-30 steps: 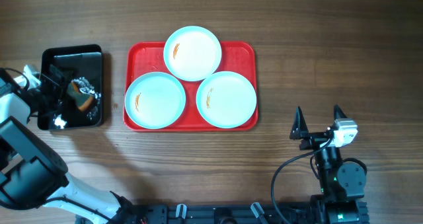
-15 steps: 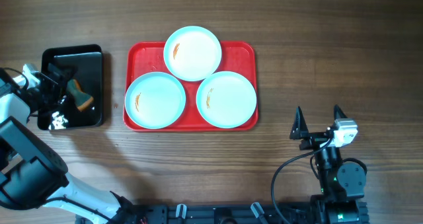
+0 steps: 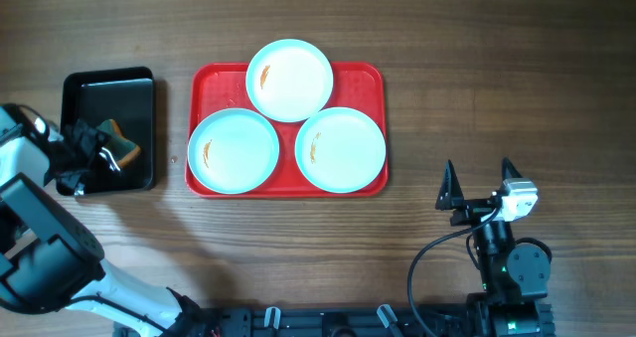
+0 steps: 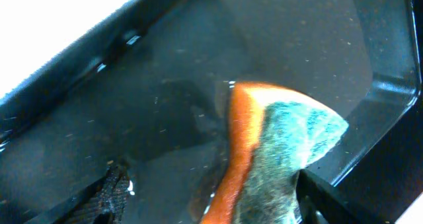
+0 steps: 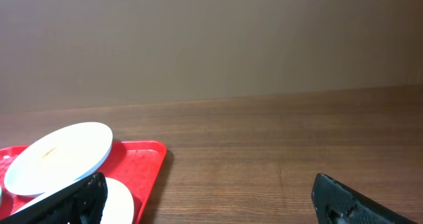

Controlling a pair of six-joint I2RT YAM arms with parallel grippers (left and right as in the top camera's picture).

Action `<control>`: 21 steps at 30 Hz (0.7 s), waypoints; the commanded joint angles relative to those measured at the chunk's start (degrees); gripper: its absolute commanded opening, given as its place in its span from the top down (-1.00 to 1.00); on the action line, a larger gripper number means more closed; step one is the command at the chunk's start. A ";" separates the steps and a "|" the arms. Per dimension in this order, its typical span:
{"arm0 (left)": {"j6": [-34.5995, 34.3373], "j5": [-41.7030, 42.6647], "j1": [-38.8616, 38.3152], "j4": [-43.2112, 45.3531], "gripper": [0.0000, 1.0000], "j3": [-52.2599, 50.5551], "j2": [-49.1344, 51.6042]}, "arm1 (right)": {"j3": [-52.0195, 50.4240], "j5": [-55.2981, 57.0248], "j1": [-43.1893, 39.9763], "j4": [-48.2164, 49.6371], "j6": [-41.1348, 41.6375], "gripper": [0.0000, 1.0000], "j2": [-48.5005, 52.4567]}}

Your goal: Clean dirty plates on tray and stack at the side

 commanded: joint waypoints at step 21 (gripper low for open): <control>3.32 -23.23 -13.25 1.70 -0.41 0.28 -0.35 | -0.07 -0.46 -0.22 0.28 0.44 -0.99 -0.28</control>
